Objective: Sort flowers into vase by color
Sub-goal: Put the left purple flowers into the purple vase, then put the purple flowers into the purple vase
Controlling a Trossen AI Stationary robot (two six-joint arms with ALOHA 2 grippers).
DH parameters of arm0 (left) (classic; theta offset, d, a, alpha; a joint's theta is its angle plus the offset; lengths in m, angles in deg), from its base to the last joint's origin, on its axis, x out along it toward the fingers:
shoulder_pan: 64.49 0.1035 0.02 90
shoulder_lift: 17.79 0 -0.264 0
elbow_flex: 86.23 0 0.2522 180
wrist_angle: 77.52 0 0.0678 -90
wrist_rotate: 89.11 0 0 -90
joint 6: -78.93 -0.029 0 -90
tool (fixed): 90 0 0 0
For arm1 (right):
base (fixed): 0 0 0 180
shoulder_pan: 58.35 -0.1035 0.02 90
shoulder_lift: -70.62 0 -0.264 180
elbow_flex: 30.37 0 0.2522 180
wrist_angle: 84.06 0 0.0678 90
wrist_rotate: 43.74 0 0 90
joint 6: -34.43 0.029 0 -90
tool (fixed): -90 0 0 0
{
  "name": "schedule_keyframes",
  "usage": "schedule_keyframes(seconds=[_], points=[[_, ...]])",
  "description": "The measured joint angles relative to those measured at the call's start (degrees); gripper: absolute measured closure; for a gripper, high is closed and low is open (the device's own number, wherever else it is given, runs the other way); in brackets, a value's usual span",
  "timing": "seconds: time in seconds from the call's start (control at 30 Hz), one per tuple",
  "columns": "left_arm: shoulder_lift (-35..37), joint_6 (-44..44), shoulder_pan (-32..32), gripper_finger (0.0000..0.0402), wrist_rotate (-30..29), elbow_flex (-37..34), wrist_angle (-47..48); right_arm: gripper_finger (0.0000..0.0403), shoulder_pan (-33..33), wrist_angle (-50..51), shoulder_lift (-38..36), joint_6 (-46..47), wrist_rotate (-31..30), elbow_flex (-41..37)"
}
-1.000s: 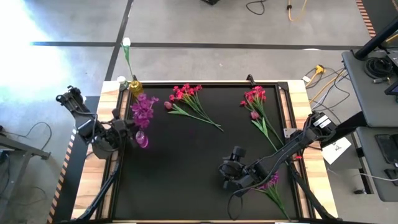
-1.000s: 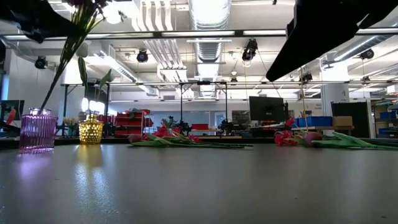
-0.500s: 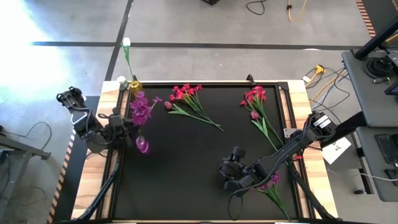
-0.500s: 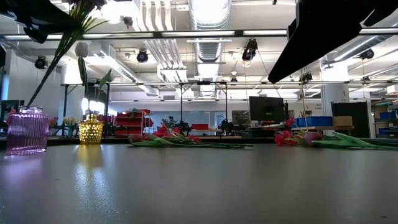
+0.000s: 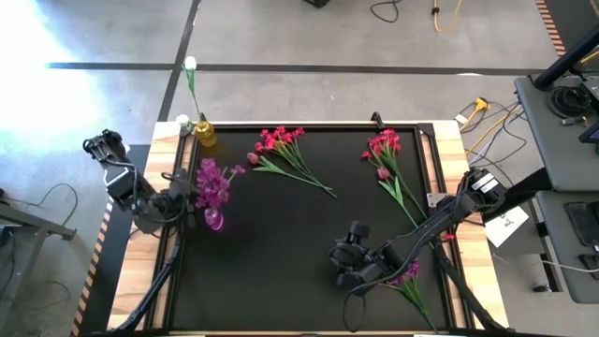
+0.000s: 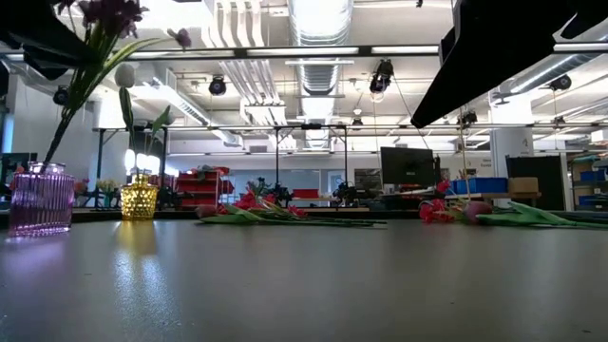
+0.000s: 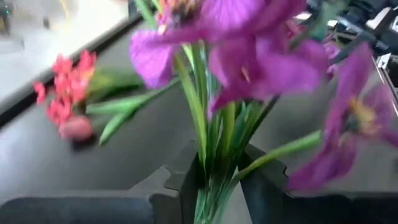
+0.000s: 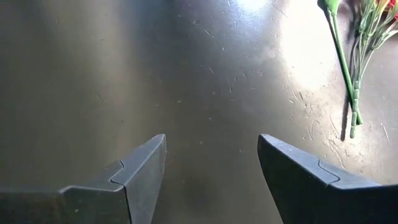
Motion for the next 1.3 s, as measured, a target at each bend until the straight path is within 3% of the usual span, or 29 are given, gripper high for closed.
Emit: schedule_keyframes(seconds=[0.2,0.63,0.77,0.93,1.13,1.3], points=[[-2.34,12.87,0.00,0.0287,6.35,7.10,13.43,0.0152,0.15,0.00,0.00,-1.22,0.00,0.00],[-9.95,26.35,0.00,0.0192,26.79,19.63,24.16,0.0082,5.26,-0.11,0.01,-1.21,-0.05,-0.02],[-12.01,27.44,0.00,0.0189,27.61,23.48,27.69,0.0087,8.00,1.55,0.02,-1.81,-0.07,-0.02],[-13.26,14.54,-0.02,0.0189,17.81,29.31,21.37,0.0102,11.36,2.97,0.00,-2.27,-0.09,-0.04],[-12.97,-8.41,0.00,0.0189,-1.55,34.15,8.33,0.0112,17.51,-1.46,0.58,-5.22,-0.16,-0.54],[-13.89,-29.80,0.07,0.0199,-3.43,29.95,-14.71,0.0115,22.78,-10.38,1.61,-9.35,0.87,-3.79]])
